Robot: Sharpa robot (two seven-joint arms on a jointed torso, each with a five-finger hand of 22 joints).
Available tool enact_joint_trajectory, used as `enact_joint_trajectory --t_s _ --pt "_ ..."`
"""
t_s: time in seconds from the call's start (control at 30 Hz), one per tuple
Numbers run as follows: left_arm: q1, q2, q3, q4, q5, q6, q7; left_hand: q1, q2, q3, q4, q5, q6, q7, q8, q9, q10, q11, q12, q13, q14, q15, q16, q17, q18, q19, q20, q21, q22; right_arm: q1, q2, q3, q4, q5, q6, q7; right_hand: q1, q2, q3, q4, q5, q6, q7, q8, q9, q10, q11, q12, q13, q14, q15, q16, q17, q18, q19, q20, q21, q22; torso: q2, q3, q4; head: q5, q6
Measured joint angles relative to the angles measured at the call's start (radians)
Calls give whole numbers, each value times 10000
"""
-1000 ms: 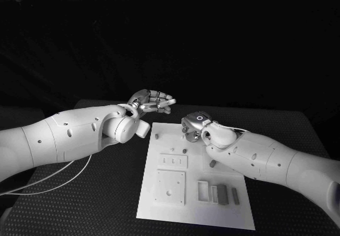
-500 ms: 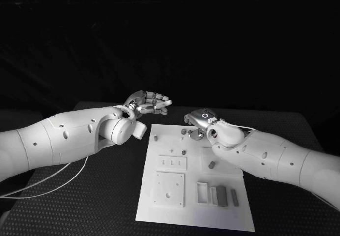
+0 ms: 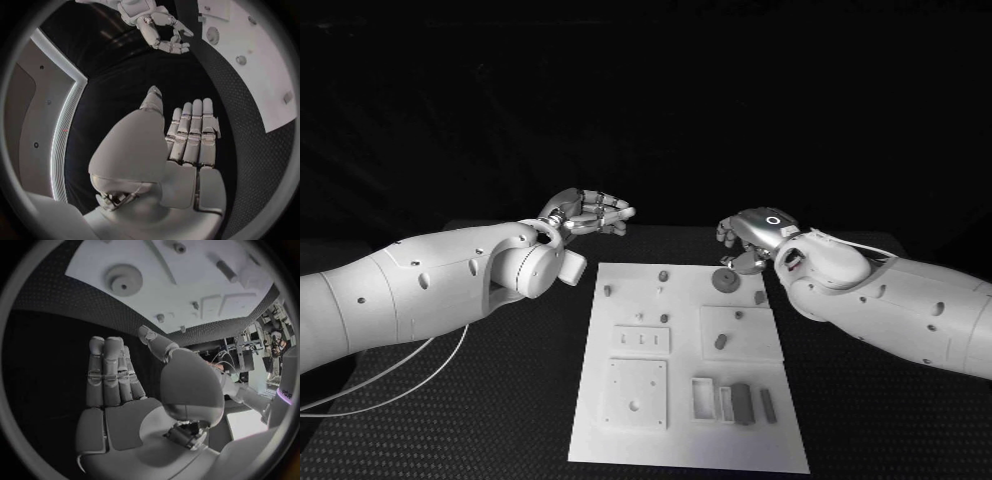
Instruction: Assemble the parts on the task board
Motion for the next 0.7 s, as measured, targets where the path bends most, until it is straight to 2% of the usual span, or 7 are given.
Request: enact_joint_trajectory --t_s 0.1,0.13,0.27,0.37,0.47,0.7 --pt "-20 -15 -1 -41 0 -26 25 0 0 0 0 0 143 40 59 15 442 -88 223 109 152 -40 84 0 34 132 -49 66 35 31 -335 0 126 94 385 107 -107 -107 -41 41 0 1 -1 0 17 -39 -38 0 46 -89 56 35 16 1 -83 57 0 -3 -28 0 -41 -14 8" --pt "-27 -20 -2 -51 1 -34 32 0 0 0 0 0 142 40 59 15 503 -117 224 123 164 -54 85 0 93 161 -51 79 35 33 -431 0 176 123 508 150 -150 -151 -41 41 0 -9 -11 0 24 -40 -38 0 77 -125 61 71 17 0 -113 62 0 -3 -43 5 -58 -22 8" --pt "-55 -29 -6 -57 1 -52 55 0 0 0 0 0 178 4 59 15 503 -118 224 124 164 -54 85 0 134 161 -51 80 35 33 -626 -5 163 245 969 333 -295 -295 -127 127 0 -176 -18 -19 33 -190 4 -42 149 -286 114 102 29 5 -224 134 0 2 -77 20 -88 -54 -7" --pt "-64 -29 -4 -70 2 -55 67 0 0 0 0 0 178 4 59 14 503 -117 224 123 163 -55 85 1 133 161 -51 80 35 25 -508 -6 -57 310 1245 460 -425 -425 -161 259 0 -381 -30 -148 19 -514 117 -248 149 -523 221 193 62 12 -398 206 -1 12 -78 31 -93 -57 -6" --pt "-93 -25 -3 -99 3 -59 69 0 0 0 0 0 178 4 59 5 461 -76 144 114 163 -55 85 -10 133 161 -51 80 35 -74 -329 -3 -293 338 1418 568 -435 -435 -150 292 0 -436 -85 -148 15 -602 197 -273 170 -613 256 310 95 15 -436 243 -1 18 -80 32 -90 -81 -14" --pt "-109 -7 -4 -133 4 -59 69 0 0 0 0 0 178 5 59 -20 411 -26 86 92 162 -55 85 -30 130 161 -51 80 34 -341 156 -10 -987 360 1642 791 -432 -432 -148 289 -1 -494 -57 -204 16 -617 184 -273 258 -672 216 442 110 19 -485 225 78 16 -82 25 -80 -97 -52"
